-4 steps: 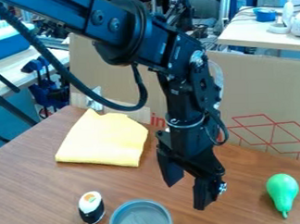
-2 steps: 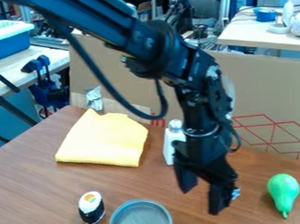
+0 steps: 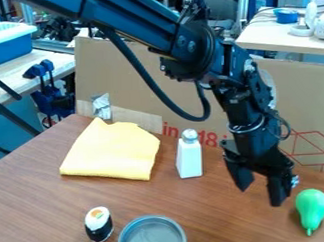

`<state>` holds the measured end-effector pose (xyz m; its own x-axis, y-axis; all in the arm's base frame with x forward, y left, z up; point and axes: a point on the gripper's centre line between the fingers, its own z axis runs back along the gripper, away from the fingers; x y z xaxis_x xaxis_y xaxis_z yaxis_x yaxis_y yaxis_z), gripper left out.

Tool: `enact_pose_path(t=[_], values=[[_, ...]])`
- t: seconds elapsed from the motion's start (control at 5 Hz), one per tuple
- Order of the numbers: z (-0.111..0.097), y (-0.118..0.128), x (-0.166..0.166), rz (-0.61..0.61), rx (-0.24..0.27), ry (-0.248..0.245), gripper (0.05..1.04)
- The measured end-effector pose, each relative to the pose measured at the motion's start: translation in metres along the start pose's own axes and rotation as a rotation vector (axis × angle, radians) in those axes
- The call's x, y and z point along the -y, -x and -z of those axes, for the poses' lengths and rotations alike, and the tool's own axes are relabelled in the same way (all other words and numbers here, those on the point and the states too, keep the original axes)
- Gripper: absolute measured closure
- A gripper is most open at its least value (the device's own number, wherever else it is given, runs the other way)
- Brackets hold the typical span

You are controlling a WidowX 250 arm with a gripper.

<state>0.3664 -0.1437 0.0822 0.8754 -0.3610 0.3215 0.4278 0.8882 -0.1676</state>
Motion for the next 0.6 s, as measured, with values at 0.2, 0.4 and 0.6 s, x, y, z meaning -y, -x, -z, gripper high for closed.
enact_pose_path(t=[0.2, 0.4, 0.6], values=[[0.000, -0.004, 0.008, -0.016, 0.023, 0.043, 0.081], [0.000, -0.011, 0.019, -0.065, 0.070, 0.114, 0.081], [-0.001, -0.016, 0.026, -0.118, 0.096, 0.165, 0.081]])
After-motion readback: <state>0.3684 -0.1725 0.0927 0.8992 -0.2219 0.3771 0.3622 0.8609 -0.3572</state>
